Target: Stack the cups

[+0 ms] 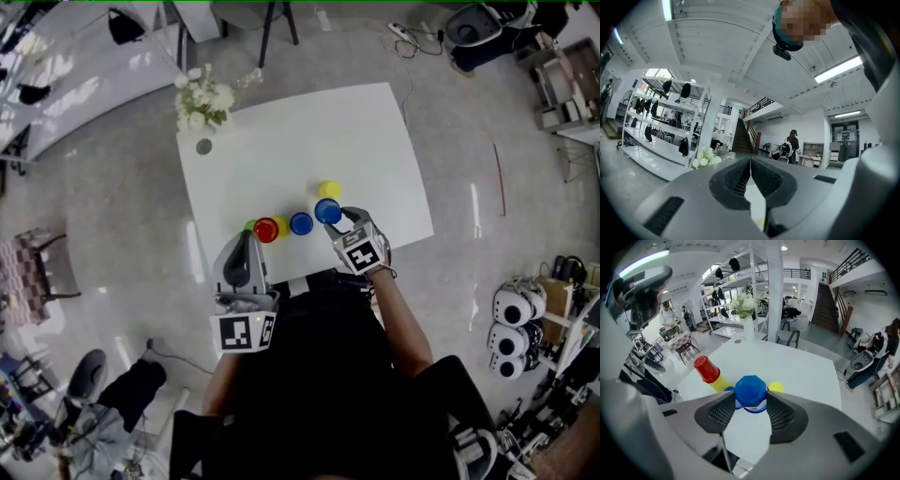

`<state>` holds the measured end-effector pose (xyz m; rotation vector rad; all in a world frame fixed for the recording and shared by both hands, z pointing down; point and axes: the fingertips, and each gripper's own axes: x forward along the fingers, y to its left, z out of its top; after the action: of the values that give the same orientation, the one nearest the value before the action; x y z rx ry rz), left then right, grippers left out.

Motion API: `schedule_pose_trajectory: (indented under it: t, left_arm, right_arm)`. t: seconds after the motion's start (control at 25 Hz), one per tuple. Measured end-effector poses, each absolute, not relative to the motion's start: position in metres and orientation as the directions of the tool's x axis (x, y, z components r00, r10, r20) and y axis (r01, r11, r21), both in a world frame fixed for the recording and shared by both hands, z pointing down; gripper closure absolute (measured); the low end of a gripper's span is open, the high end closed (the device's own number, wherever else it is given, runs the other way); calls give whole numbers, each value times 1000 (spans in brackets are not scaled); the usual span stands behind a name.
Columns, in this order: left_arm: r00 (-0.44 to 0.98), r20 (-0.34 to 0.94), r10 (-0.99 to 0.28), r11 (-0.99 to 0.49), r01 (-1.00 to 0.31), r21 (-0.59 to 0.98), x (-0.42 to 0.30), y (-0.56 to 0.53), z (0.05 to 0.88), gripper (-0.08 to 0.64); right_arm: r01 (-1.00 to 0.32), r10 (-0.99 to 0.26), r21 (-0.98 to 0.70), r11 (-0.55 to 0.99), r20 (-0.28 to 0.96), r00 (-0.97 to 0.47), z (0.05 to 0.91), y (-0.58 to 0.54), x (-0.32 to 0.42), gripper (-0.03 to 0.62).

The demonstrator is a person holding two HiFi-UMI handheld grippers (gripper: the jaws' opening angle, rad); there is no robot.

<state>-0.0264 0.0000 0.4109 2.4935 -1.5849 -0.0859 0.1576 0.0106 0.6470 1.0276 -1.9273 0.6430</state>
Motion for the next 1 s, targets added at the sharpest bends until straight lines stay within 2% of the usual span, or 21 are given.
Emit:
schedule_pose_trajectory:
  t: [0.6, 1.0]
  left_arm:
    - [352, 51, -935, -337, -922, 192, -80, 1, 415, 537]
    - [344, 54, -938, -327, -924, 199, -92, -1, 415, 537]
  right_arm:
    - [-722, -293, -108, 683, 865, -407, 658, 18, 69, 367]
    - [-700, -236, -130, 703, 885, -402, 675, 27, 54, 367]
